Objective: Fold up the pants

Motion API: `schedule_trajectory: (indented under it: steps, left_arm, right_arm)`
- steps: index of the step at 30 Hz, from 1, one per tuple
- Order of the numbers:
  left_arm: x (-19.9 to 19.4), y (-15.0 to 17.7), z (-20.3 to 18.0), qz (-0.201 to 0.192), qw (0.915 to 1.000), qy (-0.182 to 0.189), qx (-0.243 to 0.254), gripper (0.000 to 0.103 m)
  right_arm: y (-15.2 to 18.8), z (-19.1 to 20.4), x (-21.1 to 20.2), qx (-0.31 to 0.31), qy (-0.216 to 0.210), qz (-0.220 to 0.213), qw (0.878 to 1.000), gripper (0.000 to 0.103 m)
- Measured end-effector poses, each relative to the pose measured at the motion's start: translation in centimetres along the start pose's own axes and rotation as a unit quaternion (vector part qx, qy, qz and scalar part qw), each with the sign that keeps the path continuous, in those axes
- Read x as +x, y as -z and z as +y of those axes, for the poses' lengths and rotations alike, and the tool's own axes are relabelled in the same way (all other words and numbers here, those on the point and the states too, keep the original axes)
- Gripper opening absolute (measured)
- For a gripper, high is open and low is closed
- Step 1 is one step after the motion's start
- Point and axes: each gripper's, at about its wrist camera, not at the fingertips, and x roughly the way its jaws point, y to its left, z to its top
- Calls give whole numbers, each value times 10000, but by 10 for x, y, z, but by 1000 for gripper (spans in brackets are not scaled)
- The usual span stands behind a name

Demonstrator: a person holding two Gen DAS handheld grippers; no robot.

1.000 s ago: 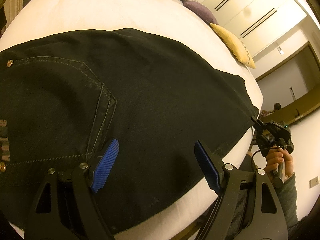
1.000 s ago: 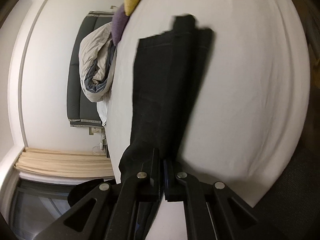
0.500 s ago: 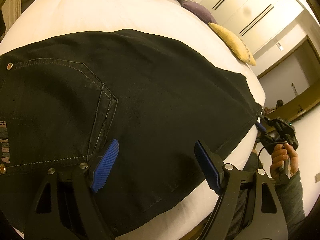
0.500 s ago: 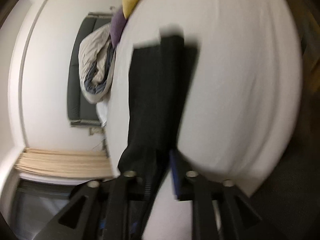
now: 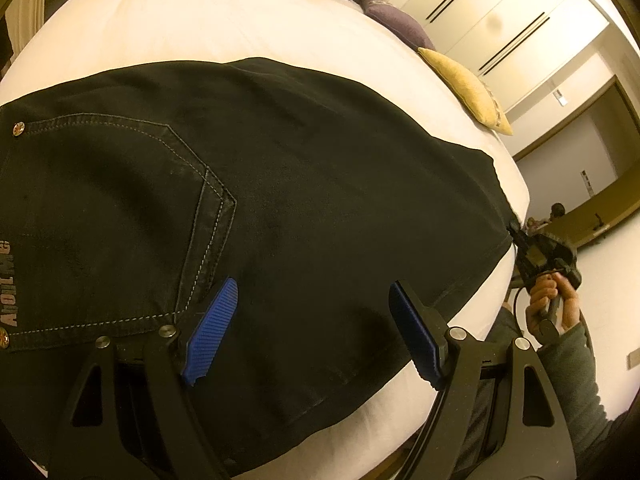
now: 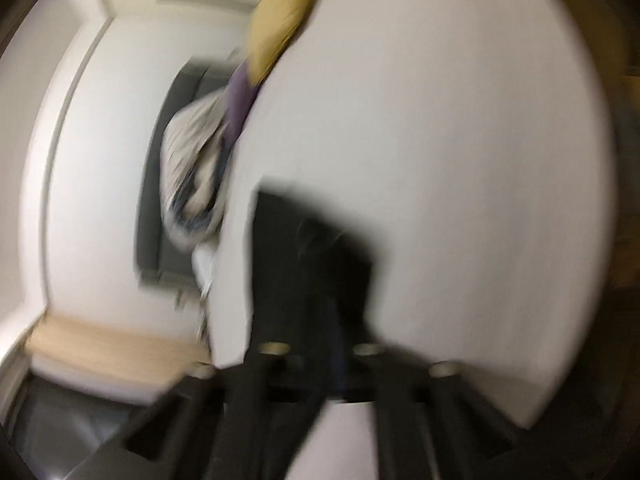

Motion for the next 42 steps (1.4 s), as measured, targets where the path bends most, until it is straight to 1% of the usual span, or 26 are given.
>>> schedule_trajectory:
  steps: [1,2,3,4,5,6,9,14,19,23,27,29,31,34,37,42]
  left_arm:
    - [0,0,1,-7,10000,14,-20,77]
    - [0,0,3,-14,10000,16,-30,77]
    - [1,0,3,-19,10000,4,-29,77]
    - [2,-1,2,-22,10000,-15,-21,77]
    - [2,-1,2,-22,10000,-29,-16,77]
    - [3,-1,2,-20,10000,-34,-16,77]
    - [2,-2,3,-18,10000,3,-57,77]
    - [2,-2,6,-28,9999,78,-109,77]
    - [2,-3,6,-34,9999,63,-96,77]
    - [1,-3,7,-34,9999,63,-94,77]
    - [0,-3,6,-33,9999,60,-87,77]
    - [1,-2,5,-35,9999,71,-90,77]
    - [1,-3,5,-37,9999,81,-95,77]
    - [1,-3,6,-39,9999,81,-95,77]
    - [1,-3,8,-40,9999,102,-110,77]
    - [-1,-4,14,-49,9996,186,-226,77]
  right_arm:
    - [-3,-1,-10,21,84,-160,9998,9]
    - [-5,0,-21,18,268,-345,9990,20]
    - [-5,0,-29,43,251,-474,9986,43]
    - [-4,0,-34,112,46,-497,9987,48]
    - [-2,1,-34,173,-155,-397,9989,48]
    - [0,3,-28,183,-248,-241,9992,48]
    - [5,4,-7,234,-213,25,9995,48]
    - [6,6,17,289,-256,169,9991,48]
    - [-1,4,27,486,-417,163,9978,48]
    - [0,11,38,442,-433,122,9980,48]
    - [-4,11,42,472,-640,115,9968,47]
    - [-6,10,43,523,-703,104,9961,38]
    - [-1,8,41,416,-573,177,9973,19]
    - [0,4,40,411,-572,160,9974,10]
    - [1,4,38,308,-460,97,9984,8]
    - [4,17,36,-80,-118,6,9999,8]
